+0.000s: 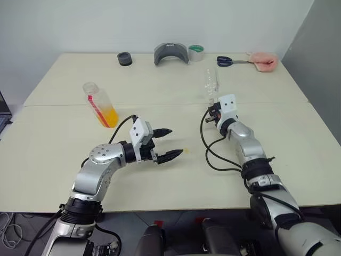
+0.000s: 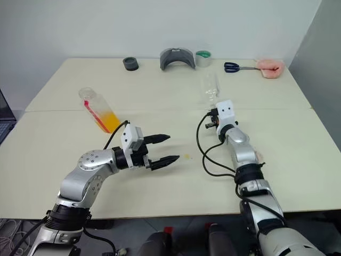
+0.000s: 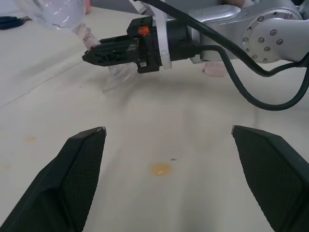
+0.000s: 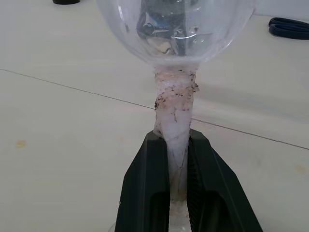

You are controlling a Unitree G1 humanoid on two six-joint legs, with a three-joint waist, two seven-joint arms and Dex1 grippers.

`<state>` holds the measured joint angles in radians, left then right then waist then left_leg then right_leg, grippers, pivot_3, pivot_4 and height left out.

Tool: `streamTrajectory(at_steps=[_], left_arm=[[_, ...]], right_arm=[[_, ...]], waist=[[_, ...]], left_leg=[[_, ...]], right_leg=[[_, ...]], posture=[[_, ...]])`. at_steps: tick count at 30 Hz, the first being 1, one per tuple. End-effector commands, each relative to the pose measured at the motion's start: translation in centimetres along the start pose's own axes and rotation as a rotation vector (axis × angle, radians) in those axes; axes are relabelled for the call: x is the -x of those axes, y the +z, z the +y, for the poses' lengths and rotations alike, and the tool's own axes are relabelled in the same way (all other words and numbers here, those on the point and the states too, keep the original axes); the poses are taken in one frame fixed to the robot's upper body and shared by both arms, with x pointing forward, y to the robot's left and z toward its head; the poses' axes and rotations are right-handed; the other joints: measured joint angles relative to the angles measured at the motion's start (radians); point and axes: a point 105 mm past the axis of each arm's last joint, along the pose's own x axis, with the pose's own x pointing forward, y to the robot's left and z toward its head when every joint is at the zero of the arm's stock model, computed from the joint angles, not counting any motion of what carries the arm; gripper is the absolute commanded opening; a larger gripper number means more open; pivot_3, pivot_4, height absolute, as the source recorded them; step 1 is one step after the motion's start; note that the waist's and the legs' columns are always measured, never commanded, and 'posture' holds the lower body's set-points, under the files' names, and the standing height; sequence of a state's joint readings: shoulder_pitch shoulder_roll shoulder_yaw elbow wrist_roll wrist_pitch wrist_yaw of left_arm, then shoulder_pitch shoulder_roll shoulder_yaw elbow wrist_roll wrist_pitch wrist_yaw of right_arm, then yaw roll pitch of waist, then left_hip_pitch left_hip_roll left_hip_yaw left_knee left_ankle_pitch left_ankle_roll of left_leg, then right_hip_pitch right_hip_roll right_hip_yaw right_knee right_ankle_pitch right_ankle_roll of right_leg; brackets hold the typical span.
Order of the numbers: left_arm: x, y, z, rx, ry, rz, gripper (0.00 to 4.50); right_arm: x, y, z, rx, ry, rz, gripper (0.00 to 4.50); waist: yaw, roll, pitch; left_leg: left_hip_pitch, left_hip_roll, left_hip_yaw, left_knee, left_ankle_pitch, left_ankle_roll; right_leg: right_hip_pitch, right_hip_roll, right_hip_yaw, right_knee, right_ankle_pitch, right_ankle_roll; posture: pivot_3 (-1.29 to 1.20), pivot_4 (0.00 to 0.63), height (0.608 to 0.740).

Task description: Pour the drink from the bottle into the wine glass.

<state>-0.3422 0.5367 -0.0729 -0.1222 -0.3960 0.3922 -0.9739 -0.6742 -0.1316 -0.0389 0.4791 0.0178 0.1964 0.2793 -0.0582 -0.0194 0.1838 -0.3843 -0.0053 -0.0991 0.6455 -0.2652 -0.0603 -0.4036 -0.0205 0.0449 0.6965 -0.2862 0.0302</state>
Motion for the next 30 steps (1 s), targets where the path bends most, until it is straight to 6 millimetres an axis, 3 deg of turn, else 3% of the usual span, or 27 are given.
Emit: streamTrajectory(at_steps=[1, 15, 19, 24, 27, 30], left_arm=[[0.5, 0.7, -0.7, -0.016, -0.032, -0.017, 4.50], [0.9, 0.2, -0.3, -0.008, -0.021, 0.003, 4.50], [1.0, 0.3, -0.2, -0.011, -0.012, 0.001, 4.50], [1.5, 0.9, 1.0, -0.025, 0.079, -0.025, 4.50], [2.3, 1.8, 2.8, -0.040, 0.212, -0.061, 4.50], [3.2, 2.5, 4.4, -0.062, 0.333, -0.086, 4.50]], right_arm=[[2.2, -4.1, 0.5, -0.017, 0.013, 0.145, 0.14], [7.7, -8.4, 2.2, -0.048, 0.000, 0.266, 0.14], [6.8, -6.8, 2.8, -0.035, 0.022, 0.195, 0.14], [4.6, -3.0, 4.1, -0.048, 0.087, 0.009, 0.13], [2.6, -0.2, 6.2, -0.074, 0.177, -0.100, 0.13], [0.8, 0.7, 8.0, -0.062, 0.242, -0.132, 0.13]], waist=[[0.002, 0.000, -0.001], [0.007, -0.002, -0.012], [0.007, -0.002, -0.012], [-0.006, -0.002, -0.012], [-0.020, -0.002, -0.011], [-0.026, -0.002, -0.010]], left_leg=[[0.000, 0.000, 0.000, 0.000, 0.000, 0.000], [0.011, 0.000, -0.008, -0.003, 0.000, 0.000], [0.013, 0.000, -0.007, -0.004, 0.000, 0.000], [0.016, 0.002, -0.004, -0.006, 0.000, 0.000], [0.019, 0.004, -0.002, -0.008, 0.000, 0.001], [0.018, 0.006, -0.001, -0.009, 0.000, 0.001]], right_leg=[[0.000, 0.000, 0.000, 0.000, 0.000, 0.000], [0.018, 0.001, -0.006, -0.013, -0.001, 0.000], [0.020, 0.001, -0.005, -0.014, -0.001, 0.000], [0.021, 0.002, -0.003, -0.014, -0.001, 0.000], [0.021, 0.004, -0.001, -0.014, -0.001, 0.000], [0.019, 0.006, -0.001, -0.014, -0.001, 0.000]], posture=[[0.00, 0.150, 0.740], [0.00, 0.150, 0.740], [0.00, 0.150, 0.740], [0.00, 0.150, 0.740], [0.00, 0.150, 0.740], [0.00, 0.150, 0.740]])
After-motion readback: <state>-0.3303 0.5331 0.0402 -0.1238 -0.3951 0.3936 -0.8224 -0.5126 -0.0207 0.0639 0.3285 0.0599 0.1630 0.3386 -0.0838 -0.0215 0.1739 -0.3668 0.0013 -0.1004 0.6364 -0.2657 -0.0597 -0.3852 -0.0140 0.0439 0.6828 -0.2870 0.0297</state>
